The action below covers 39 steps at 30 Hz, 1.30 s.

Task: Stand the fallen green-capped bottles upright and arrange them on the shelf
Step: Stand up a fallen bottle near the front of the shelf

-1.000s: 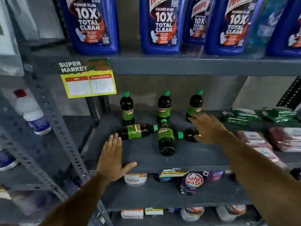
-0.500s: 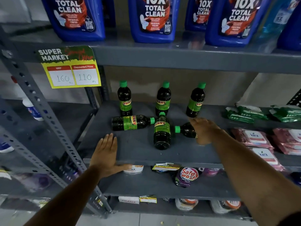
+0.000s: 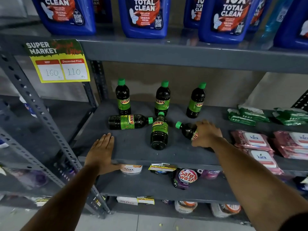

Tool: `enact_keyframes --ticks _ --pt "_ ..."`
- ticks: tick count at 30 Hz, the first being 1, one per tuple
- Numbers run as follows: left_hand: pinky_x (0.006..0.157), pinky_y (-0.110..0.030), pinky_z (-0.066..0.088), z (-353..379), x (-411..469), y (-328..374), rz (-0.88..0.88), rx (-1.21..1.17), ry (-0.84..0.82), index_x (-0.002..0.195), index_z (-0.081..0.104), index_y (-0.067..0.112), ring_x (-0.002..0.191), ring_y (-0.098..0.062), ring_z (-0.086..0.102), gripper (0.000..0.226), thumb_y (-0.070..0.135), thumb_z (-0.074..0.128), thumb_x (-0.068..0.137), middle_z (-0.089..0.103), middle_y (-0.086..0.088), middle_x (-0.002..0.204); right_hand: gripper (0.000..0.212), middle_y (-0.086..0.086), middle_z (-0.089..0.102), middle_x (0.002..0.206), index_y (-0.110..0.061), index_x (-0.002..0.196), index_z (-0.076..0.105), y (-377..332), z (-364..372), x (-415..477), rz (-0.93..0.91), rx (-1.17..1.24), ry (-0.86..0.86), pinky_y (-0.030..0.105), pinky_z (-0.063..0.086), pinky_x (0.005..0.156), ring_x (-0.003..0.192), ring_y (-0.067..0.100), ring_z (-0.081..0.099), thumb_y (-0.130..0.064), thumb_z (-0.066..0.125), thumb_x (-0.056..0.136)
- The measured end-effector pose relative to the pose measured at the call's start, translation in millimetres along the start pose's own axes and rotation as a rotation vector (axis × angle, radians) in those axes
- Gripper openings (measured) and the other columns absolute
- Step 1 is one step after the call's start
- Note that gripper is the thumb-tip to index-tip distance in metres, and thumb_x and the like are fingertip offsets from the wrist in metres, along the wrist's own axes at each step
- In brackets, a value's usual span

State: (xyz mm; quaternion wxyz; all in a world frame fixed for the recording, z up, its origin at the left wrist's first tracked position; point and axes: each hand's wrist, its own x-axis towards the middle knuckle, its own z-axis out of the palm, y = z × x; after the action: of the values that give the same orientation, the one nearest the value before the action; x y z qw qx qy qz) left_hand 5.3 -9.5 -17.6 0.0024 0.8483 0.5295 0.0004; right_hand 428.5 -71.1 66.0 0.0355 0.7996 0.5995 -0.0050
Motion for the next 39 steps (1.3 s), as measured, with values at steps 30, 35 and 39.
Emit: enact_keyframes --ticks 30,35,39 --pt "0.123 -0.042 0.007 1 0 -2 0.02 -0.003 0.032 0.155 0.005 0.007 0.151 -0.025 0.0 0.142 0.103 0.031 0.054 0.001 -0.012 0.165 0.04 -0.003 0.067 0.092 -0.029 0.089 0.059 10 20 3 0.24 1.086 0.404 0.034 0.053 0.073 0.091 0.019 0.064 -0.022 0.075 0.054" --pt "0.122 -0.042 0.008 0 0 -2 0.018 -0.009 0.029 0.155 0.006 0.008 0.151 -0.025 0.001 0.142 0.104 0.03 0.053 0.001 -0.011 0.165 0.034 -0.007 0.068 0.08 -0.033 0.082 0.058 7 19 -2 0.225 1.096 0.398 0.025 0.046 0.061 0.075 0.007 0.065 -0.019 0.073 0.055" --pt "0.122 -0.042 0.007 0 1 -1 0.012 -0.013 0.025 0.155 0.005 0.009 0.151 -0.024 0.0 0.141 0.103 0.034 0.053 0.0 -0.01 0.165 0.031 -0.006 0.068 0.081 -0.029 0.081 0.059 8 18 -5 0.217 1.107 0.384 0.024 0.045 0.058 0.074 0.008 0.066 -0.019 0.073 0.056"
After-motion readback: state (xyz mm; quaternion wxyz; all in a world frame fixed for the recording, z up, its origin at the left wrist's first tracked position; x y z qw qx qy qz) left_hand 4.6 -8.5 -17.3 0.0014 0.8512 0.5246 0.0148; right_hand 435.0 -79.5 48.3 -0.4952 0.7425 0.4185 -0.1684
